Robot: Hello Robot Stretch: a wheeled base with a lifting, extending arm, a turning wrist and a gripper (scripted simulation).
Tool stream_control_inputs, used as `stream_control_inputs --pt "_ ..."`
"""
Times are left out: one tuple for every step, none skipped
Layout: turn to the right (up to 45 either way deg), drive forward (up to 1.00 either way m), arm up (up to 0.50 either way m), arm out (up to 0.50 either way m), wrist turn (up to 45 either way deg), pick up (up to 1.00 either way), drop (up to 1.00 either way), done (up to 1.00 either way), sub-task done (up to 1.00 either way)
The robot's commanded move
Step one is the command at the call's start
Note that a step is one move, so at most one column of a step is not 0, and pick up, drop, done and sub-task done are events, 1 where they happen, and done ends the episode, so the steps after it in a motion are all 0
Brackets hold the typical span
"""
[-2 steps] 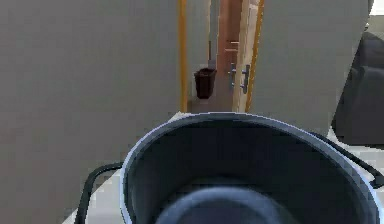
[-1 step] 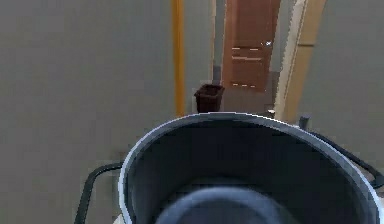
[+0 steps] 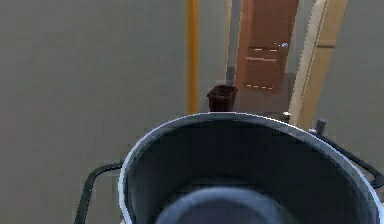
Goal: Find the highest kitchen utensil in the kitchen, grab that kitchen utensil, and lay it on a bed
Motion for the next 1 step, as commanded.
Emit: stream_control_inputs --pt "0.0 0.85 0.00 0.00 0.0 0.00 0.00 0.00 0.00"
